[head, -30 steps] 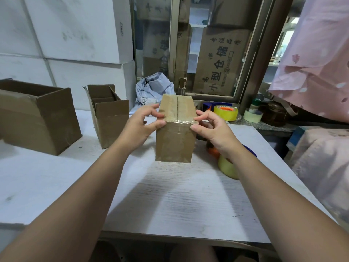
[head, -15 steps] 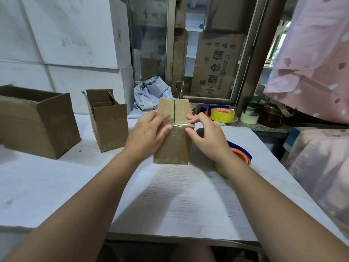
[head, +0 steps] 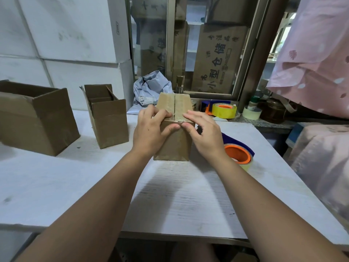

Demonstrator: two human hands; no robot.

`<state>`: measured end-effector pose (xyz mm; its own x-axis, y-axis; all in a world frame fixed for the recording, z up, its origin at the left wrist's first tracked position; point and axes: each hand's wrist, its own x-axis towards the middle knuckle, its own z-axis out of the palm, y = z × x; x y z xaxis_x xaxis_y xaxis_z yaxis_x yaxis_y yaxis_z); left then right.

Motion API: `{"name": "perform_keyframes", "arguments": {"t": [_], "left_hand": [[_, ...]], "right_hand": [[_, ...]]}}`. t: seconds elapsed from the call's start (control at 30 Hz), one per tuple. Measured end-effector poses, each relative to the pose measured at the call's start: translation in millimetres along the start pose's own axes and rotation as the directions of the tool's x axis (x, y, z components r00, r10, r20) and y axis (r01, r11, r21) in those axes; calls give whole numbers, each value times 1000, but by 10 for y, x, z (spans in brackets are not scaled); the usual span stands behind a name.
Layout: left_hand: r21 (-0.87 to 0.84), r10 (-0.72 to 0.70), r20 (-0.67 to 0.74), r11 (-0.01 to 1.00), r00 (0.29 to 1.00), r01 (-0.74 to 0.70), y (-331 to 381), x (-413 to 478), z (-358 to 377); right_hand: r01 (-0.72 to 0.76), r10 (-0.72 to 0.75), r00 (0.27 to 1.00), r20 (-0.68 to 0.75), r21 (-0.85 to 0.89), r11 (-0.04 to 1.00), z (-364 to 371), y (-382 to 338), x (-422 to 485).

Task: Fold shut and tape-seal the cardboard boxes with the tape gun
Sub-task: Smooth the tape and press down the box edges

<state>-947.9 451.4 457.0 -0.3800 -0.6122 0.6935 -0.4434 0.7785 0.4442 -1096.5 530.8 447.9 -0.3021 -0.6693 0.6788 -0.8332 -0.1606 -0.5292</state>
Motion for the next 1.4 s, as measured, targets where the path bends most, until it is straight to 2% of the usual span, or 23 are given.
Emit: {"name": "perform_keyframes", "arguments": {"t": [0.1,0.23,0.4,0.53,0.73,0.83,1.0,1.1,1.23,1.4], "left_hand": [[-24,9,40,1000,999,-8,-37,5,-21],[-39,-3,49,999,999,5,-19,13,-25],[-203,-7,124,979,992,32,-93,57,-119],[-205,4,116,979,993,20,-98,80,-112],[-231,72,204,973,976,-24,-201,101,-179],[-265,39,190,964,981,13,-180,92,-170],[-386,48,309,919,950,79,-242,68,-243],[-378,54,314,923,948,73,-255,83,-240],[-388,61,216,921,974,29,-280,29,-226],[-309,83,229,951,970,-8,-391,12,-240]], "right_hand": [[-6,5,999,43,10,1000,-8,11,-26],[-7,7,1000,13,32,999,15,-3,-35],[-43,43,999,6,180,983,2,12,-27],[-27,29,1000,-12,140,990,5,11,-13],[-47,41,998,48,139,989,-37,31,-20],[-68,65,998,24,178,982,-4,24,-33],[-103,91,994,60,248,963,11,27,-60],[-75,65,997,50,216,973,30,46,-73],[-49,50,999,-1,203,978,82,40,-93],[-3,-6,998,61,151,989,11,76,-94]]}}
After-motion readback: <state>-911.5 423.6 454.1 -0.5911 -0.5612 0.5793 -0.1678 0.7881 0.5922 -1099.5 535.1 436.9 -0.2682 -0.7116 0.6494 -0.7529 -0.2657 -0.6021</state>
